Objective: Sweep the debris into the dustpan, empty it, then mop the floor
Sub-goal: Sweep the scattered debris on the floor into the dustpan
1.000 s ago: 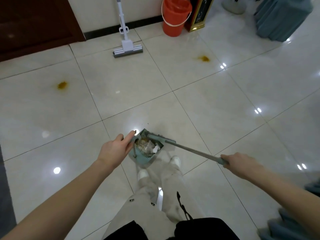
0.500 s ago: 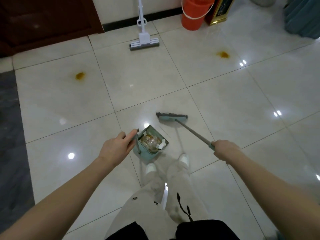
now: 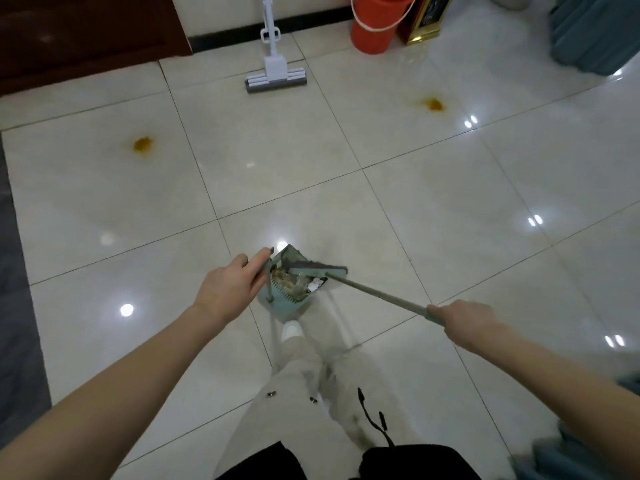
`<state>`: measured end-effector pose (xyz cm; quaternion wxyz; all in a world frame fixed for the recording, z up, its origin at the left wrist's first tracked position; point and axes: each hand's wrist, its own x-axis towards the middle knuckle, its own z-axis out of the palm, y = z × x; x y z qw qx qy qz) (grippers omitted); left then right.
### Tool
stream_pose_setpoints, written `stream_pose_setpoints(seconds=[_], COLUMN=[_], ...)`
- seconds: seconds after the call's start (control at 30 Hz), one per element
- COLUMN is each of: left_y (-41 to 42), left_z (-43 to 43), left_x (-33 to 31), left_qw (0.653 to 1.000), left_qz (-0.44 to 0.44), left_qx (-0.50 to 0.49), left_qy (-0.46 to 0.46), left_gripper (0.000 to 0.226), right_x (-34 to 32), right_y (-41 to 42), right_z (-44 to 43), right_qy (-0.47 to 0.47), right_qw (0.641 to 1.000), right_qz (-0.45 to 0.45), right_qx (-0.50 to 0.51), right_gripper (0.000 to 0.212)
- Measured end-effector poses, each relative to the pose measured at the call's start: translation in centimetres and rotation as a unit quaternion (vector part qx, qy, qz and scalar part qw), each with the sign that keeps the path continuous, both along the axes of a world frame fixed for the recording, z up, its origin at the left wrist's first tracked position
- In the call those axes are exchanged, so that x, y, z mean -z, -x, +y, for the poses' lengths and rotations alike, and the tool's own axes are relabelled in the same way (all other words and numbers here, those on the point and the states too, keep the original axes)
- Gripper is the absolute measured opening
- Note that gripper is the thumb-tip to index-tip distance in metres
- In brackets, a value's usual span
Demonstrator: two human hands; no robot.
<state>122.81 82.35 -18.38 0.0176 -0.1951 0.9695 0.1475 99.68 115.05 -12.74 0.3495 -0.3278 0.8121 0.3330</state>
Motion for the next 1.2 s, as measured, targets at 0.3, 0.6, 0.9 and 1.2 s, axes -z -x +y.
stream_pose_setpoints(seconds=[0.3,0.6,0.9,1.2], left_y=[0.1,0.1,0.5,-1.4], left_z=[2.7,6.2,8.2,10.0], left_x=[-0.7,-0.8,-0.8,-1.5], left_qw=[1.000,0.999,0.999,0.997], left_qz=[-0.014,-0.033,-0.043,-0.066], left_qx=[-0.003,0.020,0.005,-0.034], left_qy=[-0.014,-0.016,-0.004,0.008], left_gripper=[0.037,0.038,0.036,0.035], right_x=[-1.1,0.3,0.6,-0.4], right_y=[2.0,0.8,-3.0,0.0], right_z=[5.8,7.4,9.6,12.5], right_qy=[0.074,0.079,0.017,0.075], right_qw=[0.952,0.926,0.993,0.991], right_qz=[-0.034,-0.070,-0.035,-0.042], right_qx=[0.294,0.363,0.111,0.104], right_gripper=[0.012,0.022,0.031,0.032])
